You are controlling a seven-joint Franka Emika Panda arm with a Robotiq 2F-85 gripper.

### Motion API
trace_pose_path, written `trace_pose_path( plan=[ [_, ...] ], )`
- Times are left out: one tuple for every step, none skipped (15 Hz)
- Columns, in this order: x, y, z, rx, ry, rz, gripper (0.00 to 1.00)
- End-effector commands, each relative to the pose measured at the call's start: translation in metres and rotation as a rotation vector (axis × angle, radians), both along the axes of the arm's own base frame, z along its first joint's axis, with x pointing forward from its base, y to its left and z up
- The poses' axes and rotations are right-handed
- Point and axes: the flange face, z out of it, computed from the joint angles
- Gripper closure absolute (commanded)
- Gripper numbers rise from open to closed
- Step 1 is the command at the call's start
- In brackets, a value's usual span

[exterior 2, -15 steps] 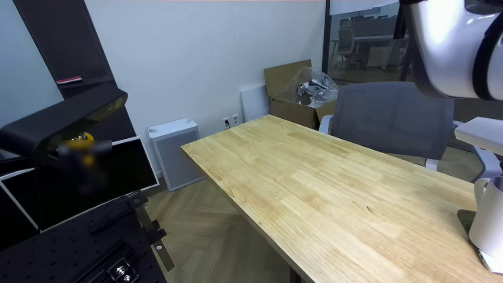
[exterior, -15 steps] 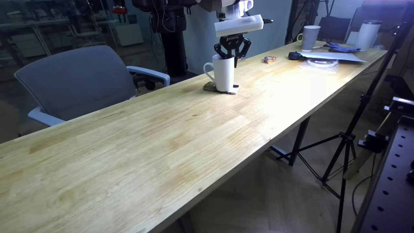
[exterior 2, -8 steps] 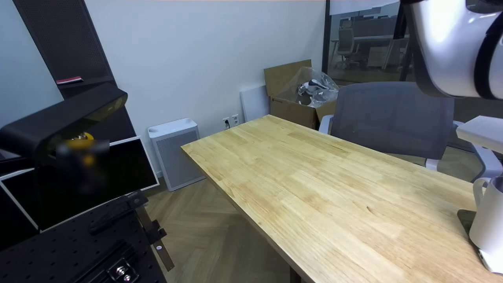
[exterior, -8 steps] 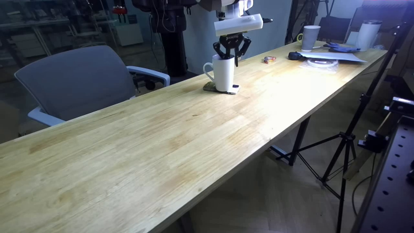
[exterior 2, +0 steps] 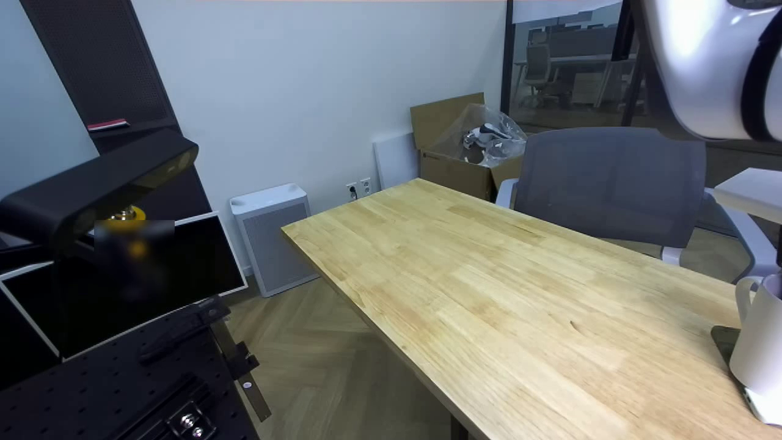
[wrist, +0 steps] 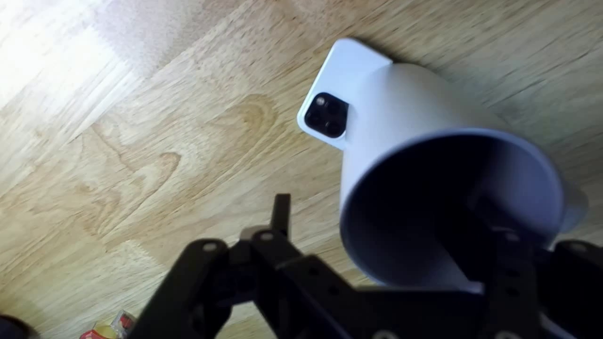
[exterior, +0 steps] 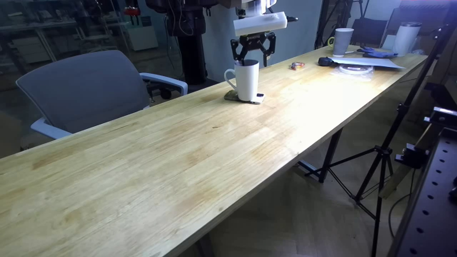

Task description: Pick up the cup and put it on the right side of the table

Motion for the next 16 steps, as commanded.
trace_pose_path(
  plan=[
    [0.011, 0.002, 0.011, -0.007, 0.011, -0.009, 0.0],
    [0.013, 0.003, 0.014, -0.004, 0.017, -0.009, 0.0],
    [0.016, 0.004, 0.018, -0.003, 0.022, -0.01, 0.0],
    [0.019, 0.005, 0.021, -0.003, 0.028, -0.012, 0.0],
    [0.021, 0.006, 0.025, -0.001, 0.033, -0.009, 0.0],
    [0.024, 0.007, 0.03, 0.001, 0.04, -0.009, 0.0],
    [0.027, 0.008, 0.034, 0.001, 0.042, -0.008, 0.0],
    [0.03, 0.009, 0.042, -0.003, 0.043, -0.008, 0.0],
    [0.033, 0.01, 0.048, -0.004, 0.042, -0.005, 0.0],
    [0.037, 0.011, 0.058, -0.005, 0.039, -0.002, 0.0],
    [0.04, 0.012, 0.065, -0.008, 0.035, 0.0, 0.0],
    [0.043, 0.014, 0.073, -0.011, 0.03, 0.006, 0.0],
    [0.046, 0.016, 0.08, -0.018, 0.026, 0.01, 0.0],
    [0.047, 0.018, 0.087, -0.02, 0.022, 0.016, 0.0],
    [0.048, 0.021, 0.093, -0.024, 0.018, 0.024, 0.0],
    [0.049, 0.023, 0.097, -0.03, 0.021, 0.033, 0.0]
  ],
)
